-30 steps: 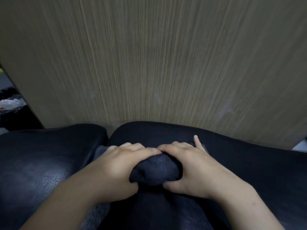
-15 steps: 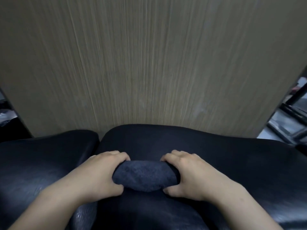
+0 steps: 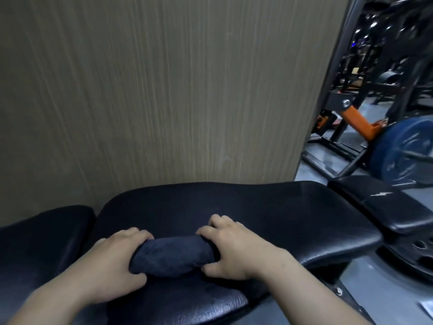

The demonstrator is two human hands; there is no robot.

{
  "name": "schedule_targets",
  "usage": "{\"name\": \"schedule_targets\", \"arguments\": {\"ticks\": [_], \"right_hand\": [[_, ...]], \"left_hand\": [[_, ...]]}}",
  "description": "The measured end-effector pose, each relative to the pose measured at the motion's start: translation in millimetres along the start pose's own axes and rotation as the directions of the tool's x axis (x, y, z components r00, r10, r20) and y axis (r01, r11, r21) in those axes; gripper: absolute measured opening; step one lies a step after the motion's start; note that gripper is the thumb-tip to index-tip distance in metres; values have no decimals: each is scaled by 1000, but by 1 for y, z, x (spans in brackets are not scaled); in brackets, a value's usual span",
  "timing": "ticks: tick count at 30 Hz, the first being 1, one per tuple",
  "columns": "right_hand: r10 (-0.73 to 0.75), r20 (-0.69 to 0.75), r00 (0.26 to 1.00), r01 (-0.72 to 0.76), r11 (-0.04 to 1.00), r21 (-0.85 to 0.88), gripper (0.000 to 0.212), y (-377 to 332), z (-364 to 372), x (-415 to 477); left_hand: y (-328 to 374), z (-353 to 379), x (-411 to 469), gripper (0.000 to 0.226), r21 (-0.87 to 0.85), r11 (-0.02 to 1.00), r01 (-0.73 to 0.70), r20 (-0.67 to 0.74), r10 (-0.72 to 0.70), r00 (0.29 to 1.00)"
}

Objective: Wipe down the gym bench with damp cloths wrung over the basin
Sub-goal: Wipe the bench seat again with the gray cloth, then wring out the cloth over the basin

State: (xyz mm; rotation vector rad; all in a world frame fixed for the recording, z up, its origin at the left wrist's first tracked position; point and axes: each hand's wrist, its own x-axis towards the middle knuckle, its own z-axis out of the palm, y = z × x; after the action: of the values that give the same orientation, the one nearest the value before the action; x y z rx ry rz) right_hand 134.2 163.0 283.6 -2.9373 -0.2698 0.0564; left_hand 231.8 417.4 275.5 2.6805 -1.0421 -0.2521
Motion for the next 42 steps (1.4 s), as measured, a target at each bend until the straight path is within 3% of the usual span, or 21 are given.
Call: {"name": "schedule_targets", "arguments": {"ticks": [8, 12, 16, 22, 27, 30, 36, 42], "right_hand": [[13, 16, 1000, -14, 994, 106, 80, 13, 5, 2], [5, 15, 1000, -6, 997, 80, 91, 12, 5, 3], [-18, -17, 1000, 19, 997, 75, 77, 10, 5, 3], [-15, -84, 996, 19, 999, 45, 43, 7, -9, -16], [59, -140, 988, -55, 998, 33, 44, 23, -45, -53], [118, -145, 982, -120, 993, -2, 45, 41, -60, -95], [333, -202, 921, -338, 941, 13, 41, 86, -61, -204], [551, -212, 807, -541, 834, 108, 45, 122, -29, -298]], "left_hand": [[12, 8, 3, 73, 10, 1000, -28, -37, 28, 999], [19, 11, 4, 56, 27, 1000, -12, -45, 13, 999], [31, 13, 4, 33, 57, 998, -7, -71, 11, 997], [49, 11, 0, 28, 104, 993, -63, -118, 75, 990], [84, 0, 5, 31, 94, 982, -166, -189, 181, 965], [122, -2, 20, 36, 165, 951, -262, -161, 288, 944], [221, 19, 58, 35, 286, 800, -528, -36, 559, 828], [309, 72, 88, 35, 275, 578, -769, 138, 767, 626]]}}
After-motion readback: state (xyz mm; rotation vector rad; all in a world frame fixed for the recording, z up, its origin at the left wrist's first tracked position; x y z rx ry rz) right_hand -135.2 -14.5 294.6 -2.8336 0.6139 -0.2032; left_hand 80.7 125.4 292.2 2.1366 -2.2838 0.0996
